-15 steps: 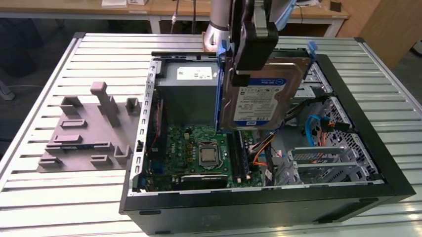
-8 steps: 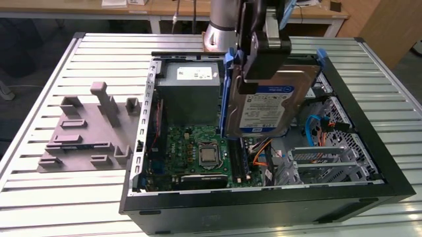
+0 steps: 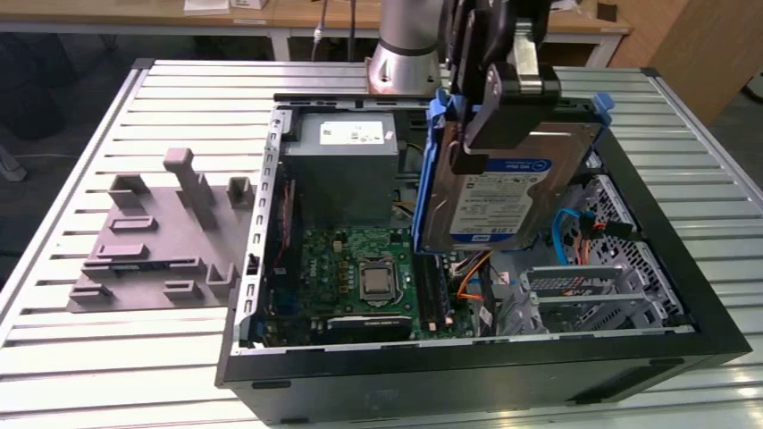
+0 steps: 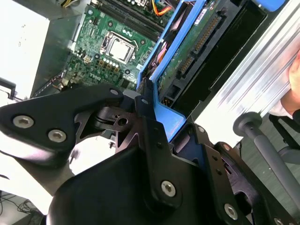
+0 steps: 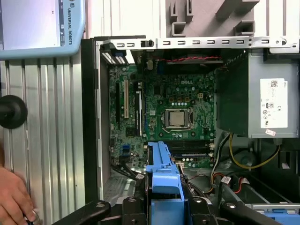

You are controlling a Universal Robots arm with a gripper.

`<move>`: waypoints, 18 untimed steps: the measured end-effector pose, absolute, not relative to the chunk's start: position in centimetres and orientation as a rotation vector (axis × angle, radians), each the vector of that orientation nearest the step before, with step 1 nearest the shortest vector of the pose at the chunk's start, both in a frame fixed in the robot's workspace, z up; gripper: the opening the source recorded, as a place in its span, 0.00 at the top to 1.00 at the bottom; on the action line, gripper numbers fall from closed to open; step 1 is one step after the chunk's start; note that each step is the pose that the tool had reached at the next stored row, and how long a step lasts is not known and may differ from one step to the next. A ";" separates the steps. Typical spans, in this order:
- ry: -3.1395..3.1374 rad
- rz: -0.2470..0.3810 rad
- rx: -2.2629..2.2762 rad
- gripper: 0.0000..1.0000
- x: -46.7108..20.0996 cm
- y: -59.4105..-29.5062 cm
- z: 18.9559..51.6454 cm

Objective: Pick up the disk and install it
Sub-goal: 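Insert the disk into the insertion slot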

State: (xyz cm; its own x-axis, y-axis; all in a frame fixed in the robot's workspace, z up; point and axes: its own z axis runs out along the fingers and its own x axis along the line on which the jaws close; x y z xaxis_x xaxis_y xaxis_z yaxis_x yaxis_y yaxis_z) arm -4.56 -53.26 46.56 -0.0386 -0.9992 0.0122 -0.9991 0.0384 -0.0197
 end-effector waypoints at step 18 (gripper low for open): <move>2.260 -0.021 -2.175 0.64 -2.9 -54.5 46.3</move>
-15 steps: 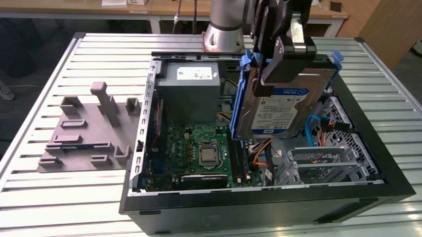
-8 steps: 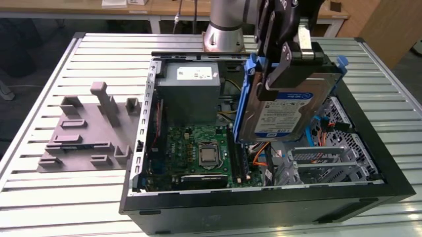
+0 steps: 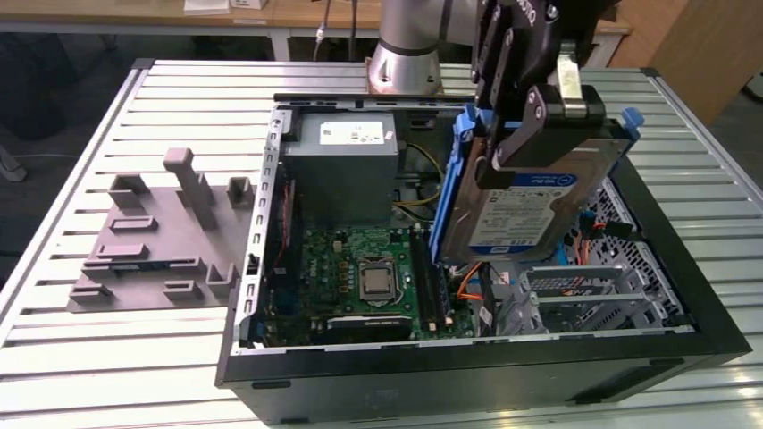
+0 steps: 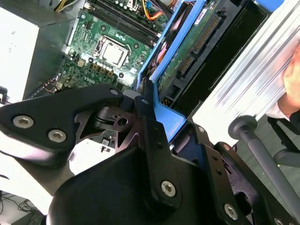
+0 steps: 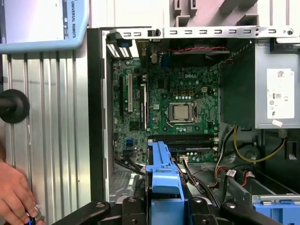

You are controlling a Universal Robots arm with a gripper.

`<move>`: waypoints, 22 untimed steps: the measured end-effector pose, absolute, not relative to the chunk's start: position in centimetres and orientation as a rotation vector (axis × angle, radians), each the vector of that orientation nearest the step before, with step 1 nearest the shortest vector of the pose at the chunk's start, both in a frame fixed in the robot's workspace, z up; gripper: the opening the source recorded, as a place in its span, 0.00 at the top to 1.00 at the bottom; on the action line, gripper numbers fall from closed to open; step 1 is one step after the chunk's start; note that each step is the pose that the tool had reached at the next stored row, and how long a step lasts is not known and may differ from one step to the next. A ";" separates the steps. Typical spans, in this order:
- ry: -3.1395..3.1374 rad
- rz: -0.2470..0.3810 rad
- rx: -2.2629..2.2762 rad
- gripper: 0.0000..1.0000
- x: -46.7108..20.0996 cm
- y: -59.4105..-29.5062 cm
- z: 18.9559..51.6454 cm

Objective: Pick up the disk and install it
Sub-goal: 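Insert the disk into the insertion slot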

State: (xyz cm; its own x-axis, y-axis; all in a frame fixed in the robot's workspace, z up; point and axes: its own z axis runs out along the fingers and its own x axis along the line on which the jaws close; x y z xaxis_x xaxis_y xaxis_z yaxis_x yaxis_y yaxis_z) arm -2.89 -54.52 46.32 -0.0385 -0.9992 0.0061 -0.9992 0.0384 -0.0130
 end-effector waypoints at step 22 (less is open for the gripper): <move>2.260 -0.021 -2.175 0.64 -0.3 -55.5 46.0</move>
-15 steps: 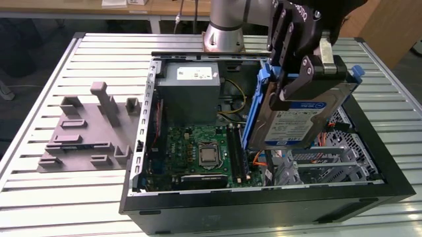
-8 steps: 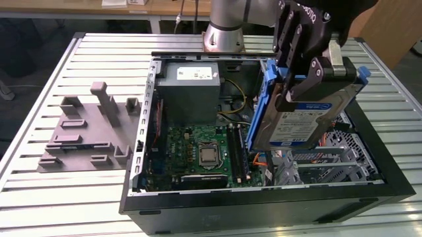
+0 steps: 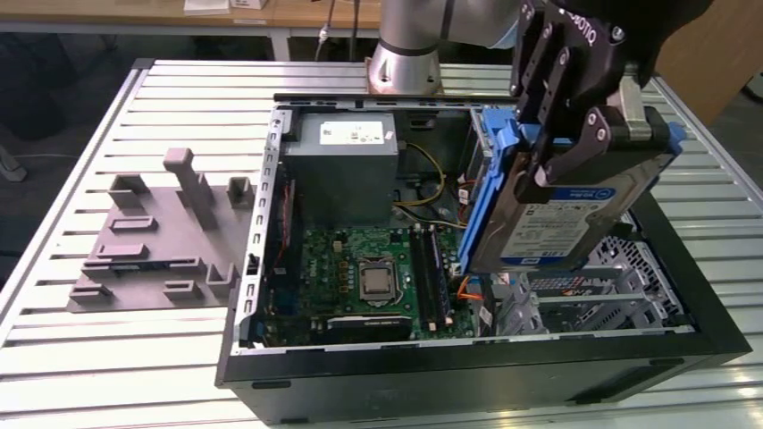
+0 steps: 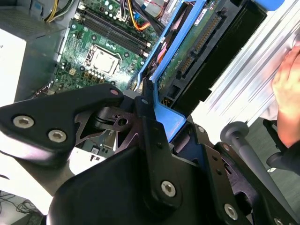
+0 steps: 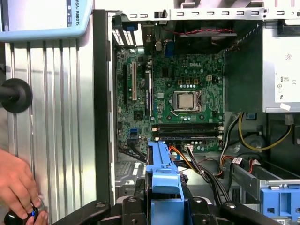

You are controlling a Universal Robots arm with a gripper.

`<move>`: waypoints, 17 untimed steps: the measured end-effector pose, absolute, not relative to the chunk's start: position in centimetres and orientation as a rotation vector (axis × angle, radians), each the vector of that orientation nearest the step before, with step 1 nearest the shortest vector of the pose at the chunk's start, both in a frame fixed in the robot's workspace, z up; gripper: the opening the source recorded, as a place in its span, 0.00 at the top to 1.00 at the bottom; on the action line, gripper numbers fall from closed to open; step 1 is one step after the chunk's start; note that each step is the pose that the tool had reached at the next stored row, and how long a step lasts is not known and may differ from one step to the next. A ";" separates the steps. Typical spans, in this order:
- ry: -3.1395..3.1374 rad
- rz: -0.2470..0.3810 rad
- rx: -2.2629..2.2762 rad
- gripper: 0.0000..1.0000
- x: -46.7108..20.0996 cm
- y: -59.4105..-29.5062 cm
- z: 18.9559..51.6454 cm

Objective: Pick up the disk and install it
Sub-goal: 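Insert the disk into the insertion slot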

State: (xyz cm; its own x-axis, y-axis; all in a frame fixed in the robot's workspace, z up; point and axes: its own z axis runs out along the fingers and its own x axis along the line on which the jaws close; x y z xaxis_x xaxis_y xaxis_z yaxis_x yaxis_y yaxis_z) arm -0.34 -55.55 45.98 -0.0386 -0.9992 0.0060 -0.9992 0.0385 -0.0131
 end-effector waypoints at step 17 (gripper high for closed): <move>2.261 -0.020 -2.176 0.64 1.7 -56.0 45.8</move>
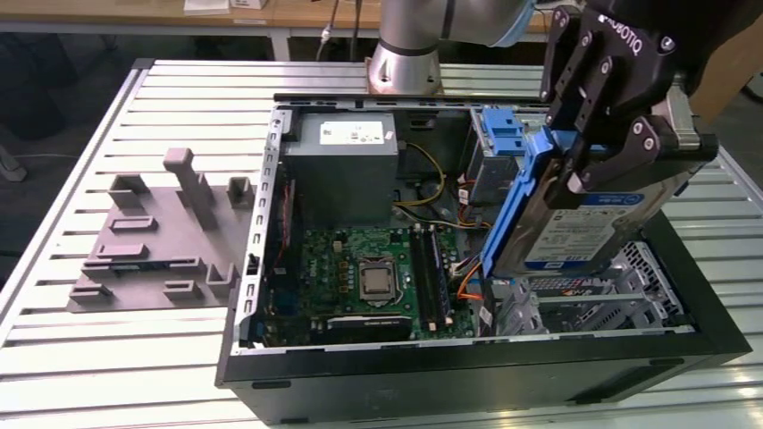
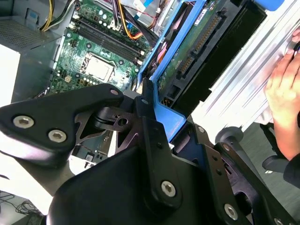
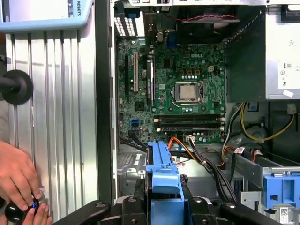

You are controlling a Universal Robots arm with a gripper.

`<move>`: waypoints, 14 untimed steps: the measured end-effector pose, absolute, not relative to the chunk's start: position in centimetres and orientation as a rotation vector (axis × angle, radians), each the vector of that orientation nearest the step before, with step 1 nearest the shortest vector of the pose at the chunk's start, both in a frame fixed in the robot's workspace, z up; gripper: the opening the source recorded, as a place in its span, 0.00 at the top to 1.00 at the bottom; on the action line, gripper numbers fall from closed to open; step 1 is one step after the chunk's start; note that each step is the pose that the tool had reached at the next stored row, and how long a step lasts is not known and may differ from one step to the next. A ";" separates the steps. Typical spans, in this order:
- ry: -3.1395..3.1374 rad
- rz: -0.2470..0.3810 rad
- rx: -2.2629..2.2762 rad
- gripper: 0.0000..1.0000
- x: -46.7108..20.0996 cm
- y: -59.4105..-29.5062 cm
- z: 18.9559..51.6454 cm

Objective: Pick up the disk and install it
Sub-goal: 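Insert the disk into the insertion slot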

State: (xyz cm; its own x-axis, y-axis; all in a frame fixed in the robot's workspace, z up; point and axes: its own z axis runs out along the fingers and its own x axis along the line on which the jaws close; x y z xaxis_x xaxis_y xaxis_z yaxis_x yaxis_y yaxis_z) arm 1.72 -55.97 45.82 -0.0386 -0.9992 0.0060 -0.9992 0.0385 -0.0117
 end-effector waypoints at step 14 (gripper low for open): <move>2.264 -0.014 -2.178 0.64 4.2 -56.3 45.7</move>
State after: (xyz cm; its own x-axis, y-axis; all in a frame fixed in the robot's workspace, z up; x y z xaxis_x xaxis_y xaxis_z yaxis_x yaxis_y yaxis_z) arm 4.18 -56.30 45.72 -0.0385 -0.9992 0.0062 -0.9992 0.0385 -0.0063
